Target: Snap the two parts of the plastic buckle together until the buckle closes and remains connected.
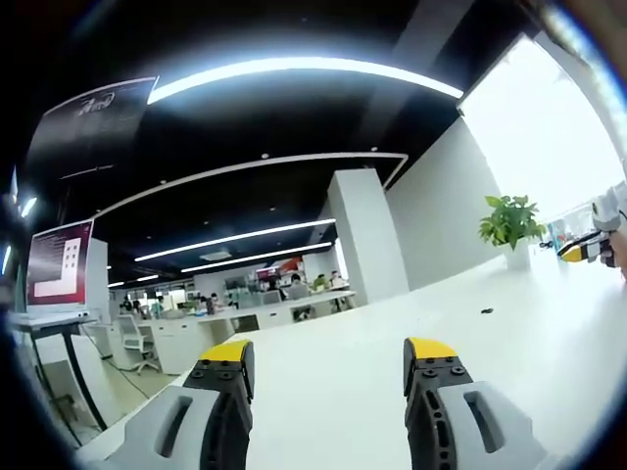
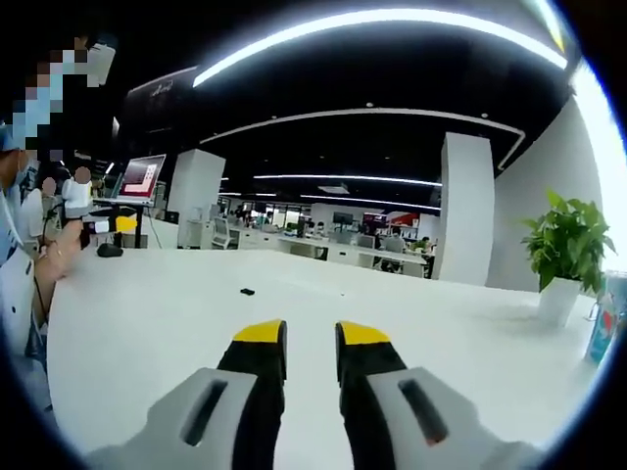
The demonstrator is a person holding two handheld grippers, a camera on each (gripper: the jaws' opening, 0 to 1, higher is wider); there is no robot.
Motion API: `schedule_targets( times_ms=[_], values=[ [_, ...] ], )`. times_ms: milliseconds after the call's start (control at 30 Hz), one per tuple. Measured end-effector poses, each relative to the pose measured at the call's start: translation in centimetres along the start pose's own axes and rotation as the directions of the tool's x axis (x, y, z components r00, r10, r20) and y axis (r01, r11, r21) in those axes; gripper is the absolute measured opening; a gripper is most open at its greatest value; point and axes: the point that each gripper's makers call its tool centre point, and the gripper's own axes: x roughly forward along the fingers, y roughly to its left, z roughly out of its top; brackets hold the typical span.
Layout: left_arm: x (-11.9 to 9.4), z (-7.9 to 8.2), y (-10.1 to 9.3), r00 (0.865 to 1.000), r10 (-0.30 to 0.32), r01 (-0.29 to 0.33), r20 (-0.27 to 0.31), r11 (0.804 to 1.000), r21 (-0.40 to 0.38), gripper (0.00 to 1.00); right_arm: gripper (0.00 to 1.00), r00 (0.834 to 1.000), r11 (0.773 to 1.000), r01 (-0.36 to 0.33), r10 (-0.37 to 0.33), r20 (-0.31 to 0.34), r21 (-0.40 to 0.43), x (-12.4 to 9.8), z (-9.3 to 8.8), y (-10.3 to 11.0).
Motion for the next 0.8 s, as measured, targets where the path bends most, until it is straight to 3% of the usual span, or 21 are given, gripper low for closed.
schedule_targets(
  times_ms=[233, 600, 800],
  values=[
    [-0.1, -0.2, 0.0, 1.000, -0.002, 0.002, -0.004, 1.000, -0.011, 0.62, 0.21, 1.000, 1.000, 0.009, -0.009, -0.008, -0.003, -0.1, -0.1, -0.2],
    [-0.3, -0.2, 0.3, 1.000, 0.004, -0.004, -0.006, 0.999, -0.034, 0.61, 0.32, 0.995, 0.996, 0.093, -0.092, 0.049, -0.016, -0.8, 1.0, -2.0],
    [-0.3, 0.0, -0.1, 1.000, -0.031, 0.031, 0.001, 0.996, -0.084, 0.59, 0.32, 0.992, 0.993, 0.115, -0.113, 0.053, -0.027, -0.9, 1.0, -2.3]
  ],
)
